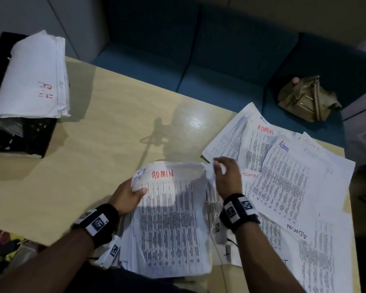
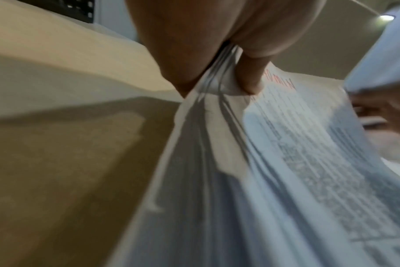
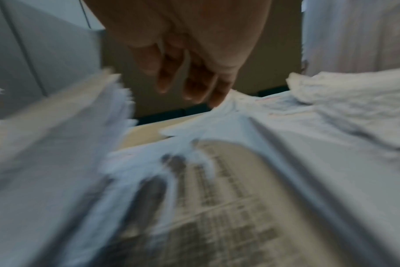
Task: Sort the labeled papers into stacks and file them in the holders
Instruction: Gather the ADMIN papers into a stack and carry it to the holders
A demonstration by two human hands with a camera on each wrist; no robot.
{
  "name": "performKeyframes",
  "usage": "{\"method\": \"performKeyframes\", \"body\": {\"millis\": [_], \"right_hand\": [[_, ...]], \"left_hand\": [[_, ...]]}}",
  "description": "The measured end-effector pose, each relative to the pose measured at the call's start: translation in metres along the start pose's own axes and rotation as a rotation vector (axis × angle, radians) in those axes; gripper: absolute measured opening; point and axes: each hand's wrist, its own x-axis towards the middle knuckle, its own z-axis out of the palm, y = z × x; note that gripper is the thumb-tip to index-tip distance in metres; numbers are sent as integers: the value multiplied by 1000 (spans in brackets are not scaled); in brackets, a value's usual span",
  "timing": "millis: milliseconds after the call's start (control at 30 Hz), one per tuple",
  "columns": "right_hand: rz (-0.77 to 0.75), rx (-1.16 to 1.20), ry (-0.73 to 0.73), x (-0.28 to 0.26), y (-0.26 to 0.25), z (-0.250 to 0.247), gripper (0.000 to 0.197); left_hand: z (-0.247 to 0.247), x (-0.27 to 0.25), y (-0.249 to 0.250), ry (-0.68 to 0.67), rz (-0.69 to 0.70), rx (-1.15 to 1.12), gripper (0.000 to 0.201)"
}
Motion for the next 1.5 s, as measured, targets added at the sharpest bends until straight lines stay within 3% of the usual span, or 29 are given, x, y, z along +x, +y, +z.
{"method": "performKeyframes", "body": {"millis": [67,167,233,333,500,567,633,800,967,1100,1167,1267,1433,1500], "right_hand": [[112,-284,40,12,23,-16,47],[189,-591,-172,31,46,-25,86],[121,-702,-288,36,45,-25,93],[57,-639,-270,35,37,-21,85],[-113,-543,-187,25,14,-22,25],[-144,-396,-199,19,0,-29,13],[-173,-189,-148,14,-19,-41,12],[-335,70,128,5,-79,-94,23],[-457,299,361,-2,-115,-149,8],[-340,371,323,12,-92,-137,11],[-215,343,214,14,-71,-107,13],[-16,195,29,6,-37,-59,20],[156,-45,-133,-6,9,-6,27],[173,-88,-166,-12,12,6,26]], "left_hand": [[-7,2,-6,92,-74,-7,41],[-17,2,-8,204,-140,-15,37],[-21,2,-11,233,-173,4,34],[-23,2,-15,240,-196,19,32],[-24,0,-17,232,-176,13,34],[-25,-1,-18,239,-187,-7,34],[-29,-1,-16,253,-205,-35,34],[-36,1,-12,304,-218,-21,24],[-34,4,-5,322,-186,-28,25],[-22,6,4,248,-169,-135,28],[-11,5,11,148,-168,-229,36],[1,5,16,-3,-141,-134,40],[8,11,16,-34,-152,-125,35],[8,13,17,-38,-118,-193,50]]}}
